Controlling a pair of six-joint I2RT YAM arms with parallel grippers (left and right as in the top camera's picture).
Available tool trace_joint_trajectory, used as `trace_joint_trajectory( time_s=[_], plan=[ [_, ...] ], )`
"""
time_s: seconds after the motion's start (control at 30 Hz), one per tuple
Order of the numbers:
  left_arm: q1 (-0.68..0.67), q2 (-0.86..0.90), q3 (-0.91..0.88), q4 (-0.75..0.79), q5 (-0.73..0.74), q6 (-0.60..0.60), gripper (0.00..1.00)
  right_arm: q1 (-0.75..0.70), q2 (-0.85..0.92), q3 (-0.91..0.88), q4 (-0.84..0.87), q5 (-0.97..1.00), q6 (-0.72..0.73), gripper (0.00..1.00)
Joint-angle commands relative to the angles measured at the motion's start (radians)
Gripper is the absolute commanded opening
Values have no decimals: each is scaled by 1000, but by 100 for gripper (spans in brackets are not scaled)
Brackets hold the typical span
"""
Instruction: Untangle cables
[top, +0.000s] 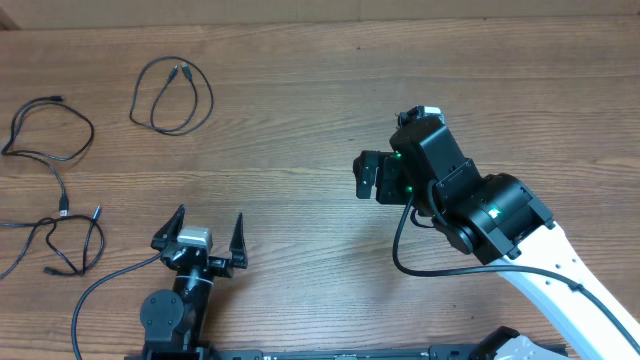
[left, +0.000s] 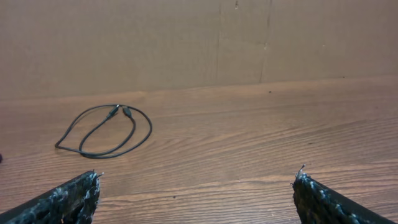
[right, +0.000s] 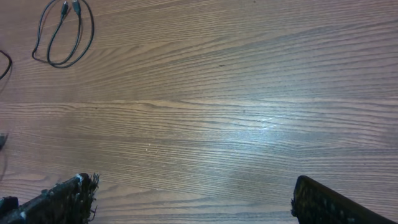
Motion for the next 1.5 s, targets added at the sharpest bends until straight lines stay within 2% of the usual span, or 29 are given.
trace_joint_trajectory(
  time_s=[0.0,1.27,1.37,1.47],
  plan=[
    [-6,-11,-12,5,6,23,100,-4,-4,15,3,14,3,100],
    [-6,-11,-12,5,6,21,99,-4,-4,15,3,14,3,100],
    [-6,-10,-12,5,3,10,99,-4,-4,15,3,14,3,100],
    [-6,-10,-12,4,-14,-60,100,-4,-4,15,3,14,3,100]
  ],
)
